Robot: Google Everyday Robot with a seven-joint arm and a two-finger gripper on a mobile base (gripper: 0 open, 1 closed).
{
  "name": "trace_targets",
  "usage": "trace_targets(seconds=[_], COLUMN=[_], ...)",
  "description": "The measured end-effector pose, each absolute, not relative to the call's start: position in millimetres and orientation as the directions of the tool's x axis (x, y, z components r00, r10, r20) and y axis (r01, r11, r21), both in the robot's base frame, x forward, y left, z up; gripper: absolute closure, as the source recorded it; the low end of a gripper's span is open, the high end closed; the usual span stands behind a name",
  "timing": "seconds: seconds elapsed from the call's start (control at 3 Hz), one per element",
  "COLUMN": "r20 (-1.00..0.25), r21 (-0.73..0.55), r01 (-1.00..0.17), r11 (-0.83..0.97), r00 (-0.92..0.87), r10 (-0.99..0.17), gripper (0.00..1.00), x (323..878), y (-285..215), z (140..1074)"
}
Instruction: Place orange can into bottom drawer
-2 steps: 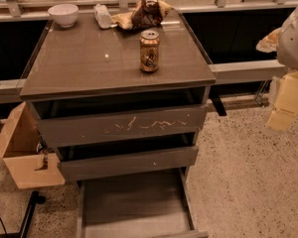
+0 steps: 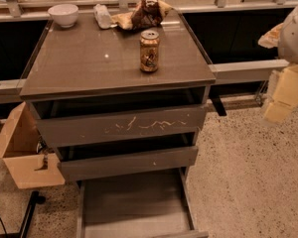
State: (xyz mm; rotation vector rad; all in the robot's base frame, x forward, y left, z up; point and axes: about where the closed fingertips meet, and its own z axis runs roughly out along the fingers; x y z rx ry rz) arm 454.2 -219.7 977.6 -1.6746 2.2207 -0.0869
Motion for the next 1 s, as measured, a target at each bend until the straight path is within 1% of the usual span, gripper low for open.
trace_targets(seconds=[0.33, 1.0], r20=[-0.269, -0.324], r21=[-0.272, -0.320], r01=[-0.913, -0.894], r11=[0.304, 0.314], r00=[-0.231, -0.208], r10=[-0.935, -0.923], gripper=[0.00, 0.00], x=[474.7, 531.7], y=[-215.1, -189.6], z=[975.7, 964.8])
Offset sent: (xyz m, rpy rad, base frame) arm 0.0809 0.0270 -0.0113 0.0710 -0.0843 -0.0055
